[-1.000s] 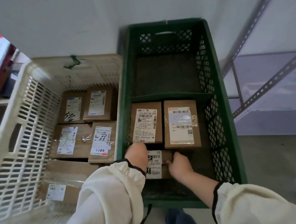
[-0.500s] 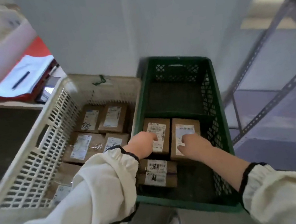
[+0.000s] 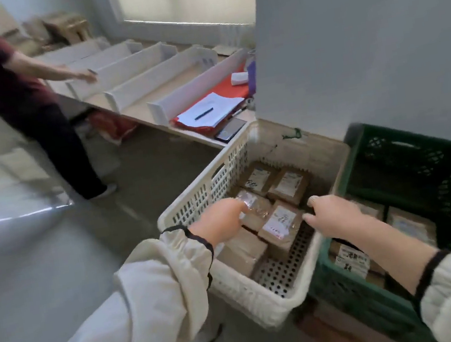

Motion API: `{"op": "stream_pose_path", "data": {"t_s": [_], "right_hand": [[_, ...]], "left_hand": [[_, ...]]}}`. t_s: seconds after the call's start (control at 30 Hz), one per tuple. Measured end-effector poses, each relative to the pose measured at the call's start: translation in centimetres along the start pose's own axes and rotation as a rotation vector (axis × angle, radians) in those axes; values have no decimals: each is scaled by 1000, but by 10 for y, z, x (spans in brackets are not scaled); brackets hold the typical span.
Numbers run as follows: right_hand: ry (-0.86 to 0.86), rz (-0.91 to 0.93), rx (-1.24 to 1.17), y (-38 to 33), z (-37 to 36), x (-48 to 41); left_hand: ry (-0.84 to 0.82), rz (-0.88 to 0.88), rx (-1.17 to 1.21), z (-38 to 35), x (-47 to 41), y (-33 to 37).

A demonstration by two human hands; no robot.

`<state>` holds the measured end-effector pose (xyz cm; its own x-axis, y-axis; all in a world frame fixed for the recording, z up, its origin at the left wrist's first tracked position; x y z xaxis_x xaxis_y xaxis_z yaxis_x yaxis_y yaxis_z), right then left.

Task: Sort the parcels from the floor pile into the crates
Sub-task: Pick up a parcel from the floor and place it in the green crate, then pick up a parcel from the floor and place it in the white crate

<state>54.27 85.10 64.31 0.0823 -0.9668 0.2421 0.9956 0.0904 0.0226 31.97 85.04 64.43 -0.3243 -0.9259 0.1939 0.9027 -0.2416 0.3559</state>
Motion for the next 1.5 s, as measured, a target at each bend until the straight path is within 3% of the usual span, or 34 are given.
{"op": "stream_pose_path", "data": {"t_s": [0.33,0.67,1.03,1.3,1.5], "right_hand": [[66,707,64,-435,3,93],[-38,1465,248,-751,-50,280],[-97,1974,541,-927,-130,435],[-379,1979,635,-993,-216,504],[-420,1925,679,-1054,-336,522]], "left_hand": [[212,800,102,54,380,-266],[437,1433,311,3,693,-339],[723,1932,502,-82,852,-348],[745,2169,698,-179,911,-365],[789,2233,734,-302,953,-455]]}}
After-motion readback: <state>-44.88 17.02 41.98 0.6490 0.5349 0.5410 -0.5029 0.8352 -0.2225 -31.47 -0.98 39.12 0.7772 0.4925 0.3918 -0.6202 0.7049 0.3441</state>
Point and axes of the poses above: each hand's wrist, its own x-axis away from the middle knuckle, its own z-axis out of the back of the hand, y = z × x, the point moved 3 cm from there along -x, towards the middle knuckle, and after that the axes turned 6 degrees about x, right-handed, at the moved point
